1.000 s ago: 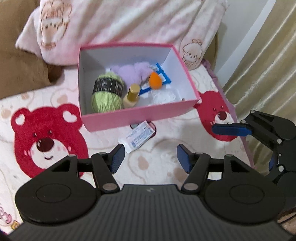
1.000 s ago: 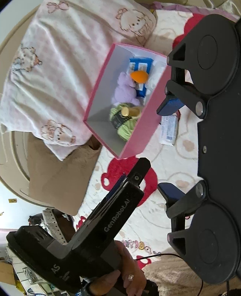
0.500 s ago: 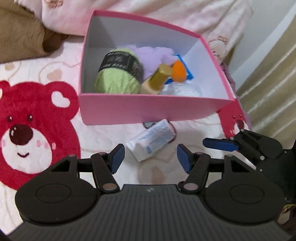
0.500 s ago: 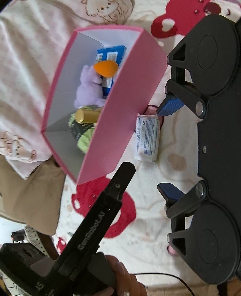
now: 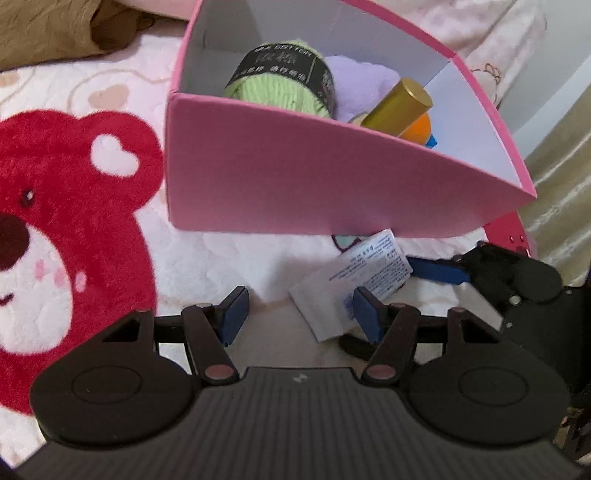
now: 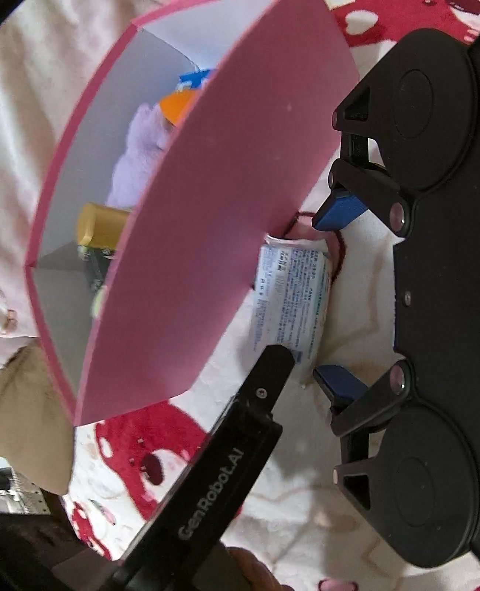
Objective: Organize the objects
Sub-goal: 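Move the open left gripper to the white tube box beside the pink box, then close the left gripper on the white tube box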
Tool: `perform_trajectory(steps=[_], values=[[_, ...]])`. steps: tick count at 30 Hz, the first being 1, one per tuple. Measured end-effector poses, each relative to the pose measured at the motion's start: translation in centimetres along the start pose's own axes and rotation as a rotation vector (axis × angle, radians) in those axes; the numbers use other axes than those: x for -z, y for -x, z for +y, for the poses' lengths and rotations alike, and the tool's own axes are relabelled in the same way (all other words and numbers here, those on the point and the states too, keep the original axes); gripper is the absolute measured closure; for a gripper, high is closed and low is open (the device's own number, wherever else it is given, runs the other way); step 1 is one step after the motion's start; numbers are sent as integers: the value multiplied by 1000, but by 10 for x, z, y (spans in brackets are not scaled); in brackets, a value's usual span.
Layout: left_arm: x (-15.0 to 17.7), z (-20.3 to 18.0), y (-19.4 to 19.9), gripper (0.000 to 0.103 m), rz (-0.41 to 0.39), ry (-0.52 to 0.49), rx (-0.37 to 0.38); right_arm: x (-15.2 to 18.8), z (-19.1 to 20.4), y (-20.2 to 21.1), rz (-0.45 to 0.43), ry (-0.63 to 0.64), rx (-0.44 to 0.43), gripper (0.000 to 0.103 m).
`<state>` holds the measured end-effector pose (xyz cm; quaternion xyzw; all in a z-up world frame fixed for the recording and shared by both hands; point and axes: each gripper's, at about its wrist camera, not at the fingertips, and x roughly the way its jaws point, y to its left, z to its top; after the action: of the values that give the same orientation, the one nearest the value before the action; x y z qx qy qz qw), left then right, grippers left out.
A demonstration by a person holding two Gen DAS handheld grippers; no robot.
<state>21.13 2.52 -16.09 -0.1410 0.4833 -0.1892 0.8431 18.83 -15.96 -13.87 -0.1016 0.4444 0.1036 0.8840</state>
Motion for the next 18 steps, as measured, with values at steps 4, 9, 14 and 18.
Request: perform_trajectory(steps=[4,9,14,18], values=[[2,1,-1,49,-21,8,30,4,1,3,-34,-47,-5,20],[6,3,-3,66,-15,52,108,12,9,11,-57,-98,17,34],[11,-2,-5,67,-44,33,94,21,11,18,-68,-141,26,36],[13,-6,-4,67,-27,33,117,26,15,27,-56,-150,18,31]])
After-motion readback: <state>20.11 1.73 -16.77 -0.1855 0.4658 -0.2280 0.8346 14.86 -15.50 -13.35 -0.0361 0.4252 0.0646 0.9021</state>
